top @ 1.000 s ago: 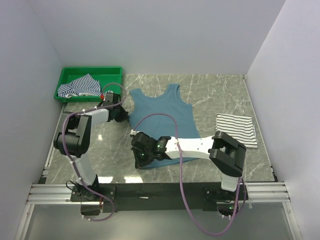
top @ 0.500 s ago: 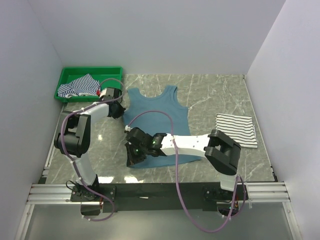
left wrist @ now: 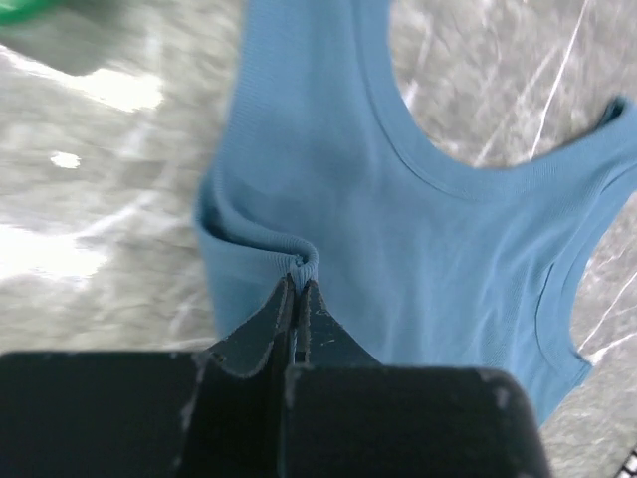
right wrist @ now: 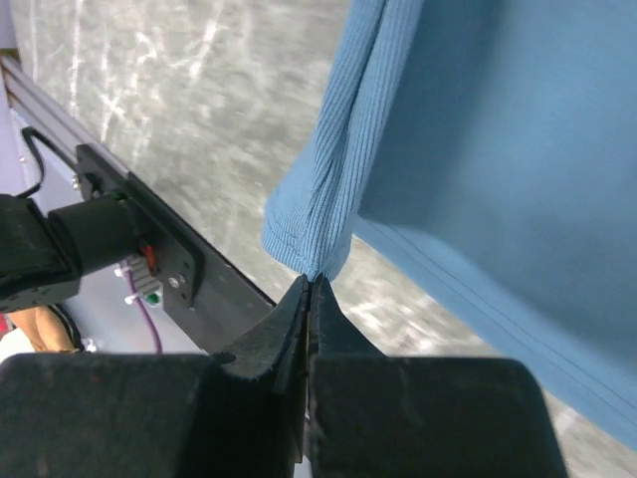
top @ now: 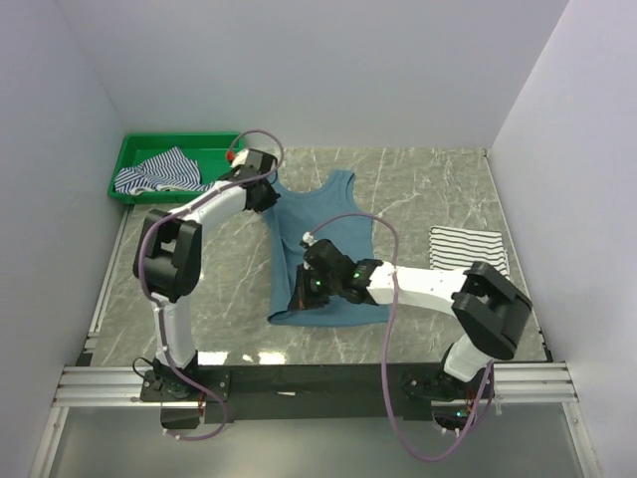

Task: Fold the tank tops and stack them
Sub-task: Fold the tank top

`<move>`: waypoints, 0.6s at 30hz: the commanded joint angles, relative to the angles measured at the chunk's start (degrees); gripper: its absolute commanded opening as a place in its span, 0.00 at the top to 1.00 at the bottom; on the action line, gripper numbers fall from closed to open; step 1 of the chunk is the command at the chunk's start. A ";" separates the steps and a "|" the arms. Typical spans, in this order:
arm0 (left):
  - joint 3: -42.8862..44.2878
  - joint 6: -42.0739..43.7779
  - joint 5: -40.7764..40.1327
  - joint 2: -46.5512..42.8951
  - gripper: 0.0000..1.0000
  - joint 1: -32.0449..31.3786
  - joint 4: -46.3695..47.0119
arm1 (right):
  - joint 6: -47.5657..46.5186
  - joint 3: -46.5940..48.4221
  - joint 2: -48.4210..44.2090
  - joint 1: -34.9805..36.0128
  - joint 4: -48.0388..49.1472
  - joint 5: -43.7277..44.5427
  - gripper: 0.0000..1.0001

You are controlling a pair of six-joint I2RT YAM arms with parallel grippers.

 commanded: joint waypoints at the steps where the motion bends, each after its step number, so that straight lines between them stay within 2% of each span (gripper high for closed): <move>1: 5.49 1.65 -1.95 3.56 0.99 -2.55 -3.25 | 1.34 -4.07 -4.02 -1.47 4.52 -0.28 1.00; 8: 11.65 2.71 -2.56 8.58 0.99 -6.86 -5.80 | 3.27 -12.42 -7.45 -2.00 8.21 0.33 1.00; 18: 10.77 2.53 -3.26 10.08 0.99 -10.47 -5.54 | 5.20 -23.49 -12.11 -2.08 11.82 2.44 1.00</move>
